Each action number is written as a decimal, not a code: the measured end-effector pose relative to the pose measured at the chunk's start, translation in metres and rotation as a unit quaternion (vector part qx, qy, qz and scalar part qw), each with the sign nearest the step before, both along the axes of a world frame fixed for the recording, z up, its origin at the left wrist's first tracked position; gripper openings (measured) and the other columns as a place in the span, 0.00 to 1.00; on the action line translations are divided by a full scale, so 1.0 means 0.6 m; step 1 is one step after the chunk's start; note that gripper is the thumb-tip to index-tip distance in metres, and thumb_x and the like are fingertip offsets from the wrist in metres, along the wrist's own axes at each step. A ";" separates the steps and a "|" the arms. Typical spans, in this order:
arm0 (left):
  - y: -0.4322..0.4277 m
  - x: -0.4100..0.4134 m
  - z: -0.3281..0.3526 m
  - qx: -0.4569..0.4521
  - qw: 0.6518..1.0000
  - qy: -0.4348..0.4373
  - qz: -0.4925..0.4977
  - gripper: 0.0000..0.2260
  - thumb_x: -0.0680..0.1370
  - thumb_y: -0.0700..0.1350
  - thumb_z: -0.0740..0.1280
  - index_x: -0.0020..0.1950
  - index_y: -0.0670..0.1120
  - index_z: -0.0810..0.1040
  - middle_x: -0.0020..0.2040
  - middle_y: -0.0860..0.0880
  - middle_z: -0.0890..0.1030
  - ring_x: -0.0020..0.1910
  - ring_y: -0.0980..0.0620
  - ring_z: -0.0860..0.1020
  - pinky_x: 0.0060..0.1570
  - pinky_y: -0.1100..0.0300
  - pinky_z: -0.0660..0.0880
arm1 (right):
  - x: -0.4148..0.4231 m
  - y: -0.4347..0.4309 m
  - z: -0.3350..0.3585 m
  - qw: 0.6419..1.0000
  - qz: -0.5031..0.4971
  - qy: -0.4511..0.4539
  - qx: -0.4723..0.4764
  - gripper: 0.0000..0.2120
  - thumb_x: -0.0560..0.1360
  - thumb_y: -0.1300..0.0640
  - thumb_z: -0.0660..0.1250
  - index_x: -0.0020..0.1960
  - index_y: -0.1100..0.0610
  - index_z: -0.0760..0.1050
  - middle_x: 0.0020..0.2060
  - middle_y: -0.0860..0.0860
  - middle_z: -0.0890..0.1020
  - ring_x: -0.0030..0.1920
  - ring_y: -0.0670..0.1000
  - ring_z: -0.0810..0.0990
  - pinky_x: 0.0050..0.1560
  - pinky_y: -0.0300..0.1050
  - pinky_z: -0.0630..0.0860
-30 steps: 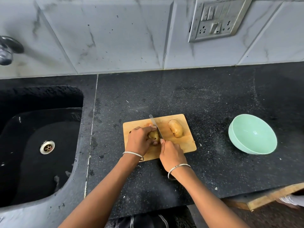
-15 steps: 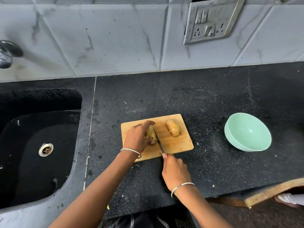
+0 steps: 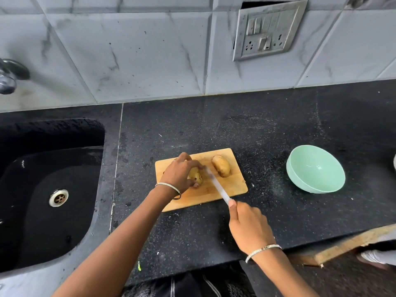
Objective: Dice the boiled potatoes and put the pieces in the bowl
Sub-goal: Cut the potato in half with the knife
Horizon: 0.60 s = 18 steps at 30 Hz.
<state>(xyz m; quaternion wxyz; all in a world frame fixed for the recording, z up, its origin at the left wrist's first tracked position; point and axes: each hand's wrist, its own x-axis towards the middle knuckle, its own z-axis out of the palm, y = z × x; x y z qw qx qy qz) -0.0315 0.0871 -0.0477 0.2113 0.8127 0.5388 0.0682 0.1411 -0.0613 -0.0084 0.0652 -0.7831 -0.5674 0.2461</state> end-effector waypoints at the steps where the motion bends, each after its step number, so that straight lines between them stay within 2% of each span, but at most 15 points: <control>1: -0.004 -0.002 -0.002 -0.001 1.000 -0.020 0.014 0.25 0.68 0.46 0.77 0.62 0.57 0.75 0.60 0.50 0.71 0.53 0.48 0.76 0.51 0.56 0.74 | -0.002 0.008 -0.001 1.000 0.001 0.003 0.007 0.22 0.84 0.45 0.45 0.52 0.56 0.74 0.47 0.57 0.79 0.51 0.63 0.78 0.41 0.51 0.67; 6: -0.026 -0.003 -0.024 0.006 0.986 -0.125 0.107 0.28 0.62 0.47 0.81 0.57 0.52 0.74 0.54 0.52 0.77 0.48 0.50 0.78 0.48 0.51 0.78 | -0.034 0.049 -0.029 0.999 0.005 0.040 0.018 0.20 0.84 0.46 0.47 0.48 0.56 0.72 0.46 0.58 0.81 0.48 0.63 0.79 0.42 0.51 0.71; 12: -0.038 -0.003 -0.041 0.019 0.976 -0.159 0.145 0.22 0.64 0.46 0.80 0.56 0.51 0.78 0.49 0.52 0.81 0.46 0.51 0.79 0.49 0.52 0.79 | -0.061 0.068 -0.038 0.997 0.002 0.074 0.011 0.22 0.83 0.43 0.45 0.44 0.55 0.69 0.47 0.58 0.80 0.49 0.63 0.78 0.47 0.54 0.74; 18: -0.039 -0.006 -0.057 0.010 0.970 -0.184 0.160 0.20 0.66 0.44 0.78 0.57 0.50 0.81 0.50 0.52 0.85 0.47 0.50 0.82 0.52 0.51 0.79 | -0.073 0.065 -0.037 0.999 0.011 0.040 0.011 0.20 0.84 0.44 0.45 0.50 0.56 0.69 0.50 0.57 0.80 0.51 0.63 0.79 0.42 0.50 0.68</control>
